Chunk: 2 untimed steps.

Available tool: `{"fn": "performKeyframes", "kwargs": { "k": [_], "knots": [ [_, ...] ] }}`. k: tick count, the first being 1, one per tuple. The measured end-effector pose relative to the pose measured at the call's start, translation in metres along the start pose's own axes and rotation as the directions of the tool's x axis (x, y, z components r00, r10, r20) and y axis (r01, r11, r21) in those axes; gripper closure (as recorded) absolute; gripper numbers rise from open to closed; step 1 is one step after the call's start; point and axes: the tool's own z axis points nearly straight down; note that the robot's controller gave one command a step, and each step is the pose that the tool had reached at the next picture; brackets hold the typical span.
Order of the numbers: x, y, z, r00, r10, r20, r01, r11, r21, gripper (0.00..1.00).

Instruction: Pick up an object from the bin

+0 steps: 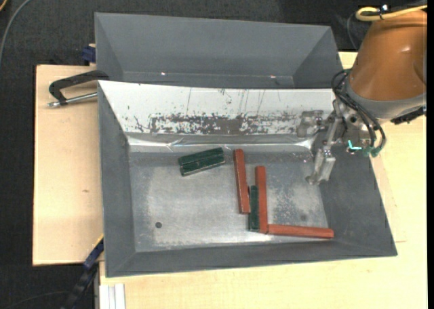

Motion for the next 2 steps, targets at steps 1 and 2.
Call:
{"fn": "performKeyframes", "kwargs": {
  "k": [1, 2],
  "knots": [
    [0.062, 0.055, 0.095, 0.959, -0.283, 0.001, 0.283, 0.959, 0.0, 0.0],
    [0.029, 0.091, 0.145, 0.789, -0.614, 0.008, 0.614, 0.789, 0.005, 0.0]
  ]
}}
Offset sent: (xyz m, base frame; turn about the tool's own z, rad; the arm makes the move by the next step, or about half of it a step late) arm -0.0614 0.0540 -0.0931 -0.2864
